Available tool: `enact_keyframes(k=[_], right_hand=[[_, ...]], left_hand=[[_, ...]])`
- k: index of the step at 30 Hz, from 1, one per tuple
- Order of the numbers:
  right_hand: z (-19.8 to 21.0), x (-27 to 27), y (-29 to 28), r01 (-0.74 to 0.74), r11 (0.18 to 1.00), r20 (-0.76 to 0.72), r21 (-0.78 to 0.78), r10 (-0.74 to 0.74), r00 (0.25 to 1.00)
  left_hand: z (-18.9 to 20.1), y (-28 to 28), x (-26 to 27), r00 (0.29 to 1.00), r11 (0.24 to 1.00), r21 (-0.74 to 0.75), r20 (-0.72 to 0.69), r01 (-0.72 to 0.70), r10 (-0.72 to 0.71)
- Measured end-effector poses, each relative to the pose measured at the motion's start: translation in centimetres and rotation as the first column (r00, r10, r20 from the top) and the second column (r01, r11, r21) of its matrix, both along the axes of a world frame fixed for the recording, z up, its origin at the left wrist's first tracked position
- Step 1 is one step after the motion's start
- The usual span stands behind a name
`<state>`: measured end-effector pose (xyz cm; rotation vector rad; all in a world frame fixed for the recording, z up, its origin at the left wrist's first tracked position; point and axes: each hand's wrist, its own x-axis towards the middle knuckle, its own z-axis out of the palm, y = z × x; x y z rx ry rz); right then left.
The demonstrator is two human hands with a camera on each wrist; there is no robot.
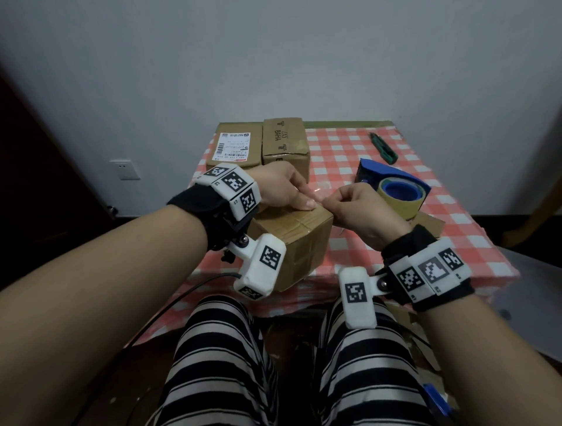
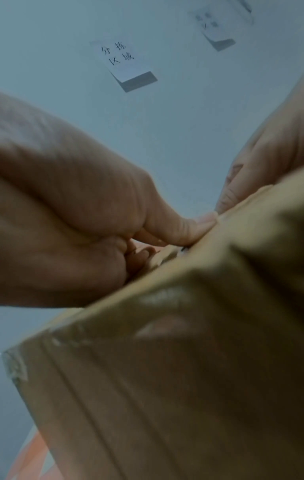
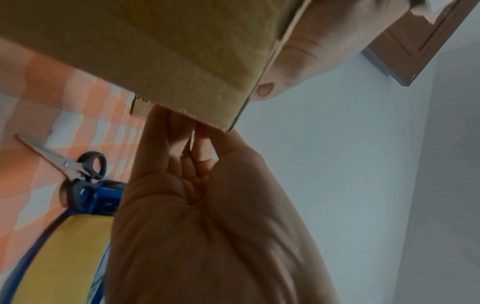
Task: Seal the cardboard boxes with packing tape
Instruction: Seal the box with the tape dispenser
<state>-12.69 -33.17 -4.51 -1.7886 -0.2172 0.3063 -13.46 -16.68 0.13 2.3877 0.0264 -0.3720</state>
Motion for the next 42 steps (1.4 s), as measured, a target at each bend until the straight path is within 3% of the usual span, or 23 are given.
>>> enact_keyframes(k=[5, 10, 13, 16, 18, 21, 24, 25, 27, 30, 33, 37, 39, 42], right_hand=[[-0.4, 0.0, 0.2, -0.050, 0.984, -0.196, 0.169, 0.083, 0.977], [-0.5, 0.2, 0.4, 0.008, 0.976, -0.278, 0.219, 0.054, 0.959], [-0.2, -0.2, 0.5, 0.073, 0.965, -0.338, 0.251, 0.017, 0.941], [-0.1, -0.6, 0.4, 0.045, 0.988, -0.358, 0.145, 0.010, 0.934], [-0.3, -0.8, 0.3, 0.021, 0.996, -0.379, 0.081, 0.012, 0.925], [-0.1, -1.1, 0.3, 0.028, 0.999, -0.385, 0.040, -0.010, 0.923], [0.4, -1.4, 0.3, 0.014, 0.999, -0.396, -0.044, -0.030, 0.918], [0.5, -1.6, 0.3, -0.016, 0.997, -0.406, -0.079, -0.018, 0.914], [0.8, -2.1, 0.1, -0.106, 0.988, -0.427, -0.116, 0.047, 0.903], [1.3, -2.8, 0.1, -0.183, 0.983, -0.441, -0.031, 0.151, 0.885], [1.9, -2.8, 0.1, -0.185, 0.983, -0.348, 0.018, 0.179, 0.920], [2.6, -2.1, -0.4, -0.123, 0.987, -0.088, 0.099, 0.132, 0.987], [2.5, -1.9, -0.5, -0.119, 0.988, 0.010, 0.097, 0.118, 0.993], [1.4, -1.4, -0.7, -0.114, 0.992, 0.163, -0.057, 0.122, 0.979]], left_hand=[[-0.4, -0.1, 0.0, 1.000, 0.997, 0.074, 0.001, -0.027, 0.027], [-0.1, -0.9, 0.4, 0.999, 0.991, 0.131, -0.021, -0.037, 0.040], [-0.1, -0.5, 0.2, 0.998, 0.998, -0.006, -0.002, -0.060, 0.060], [0.0, 0.7, 0.0, 0.991, 0.950, -0.284, -0.005, -0.132, 0.136], [0.5, 1.8, -0.2, 0.978, 0.913, -0.364, 0.023, -0.183, 0.205], [0.7, 3.4, -0.5, 0.948, 0.929, -0.251, 0.092, -0.274, 0.304], [-0.1, 5.1, -0.8, 0.944, 0.924, 0.201, 0.118, -0.326, 0.308], [-0.4, 5.5, -0.9, 0.952, 0.922, 0.237, 0.080, -0.307, 0.297], [-1.0, 5.9, -1.1, 0.953, 0.943, 0.146, 0.006, -0.299, 0.302], [-1.4, 6.0, -1.2, 0.924, 0.925, 0.001, -0.037, -0.380, 0.380], [-1.1, 5.5, -1.5, 0.904, 0.894, -0.134, -0.039, -0.428, 0.427], [0.6, 5.4, -1.8, 0.857, 0.837, -0.224, 0.010, -0.500, 0.515], [1.4, 5.5, -2.4, 0.863, 0.850, -0.166, -0.021, -0.500, 0.504], [0.7, 5.5, -3.3, 0.884, 0.880, 0.102, -0.016, -0.463, 0.467]])
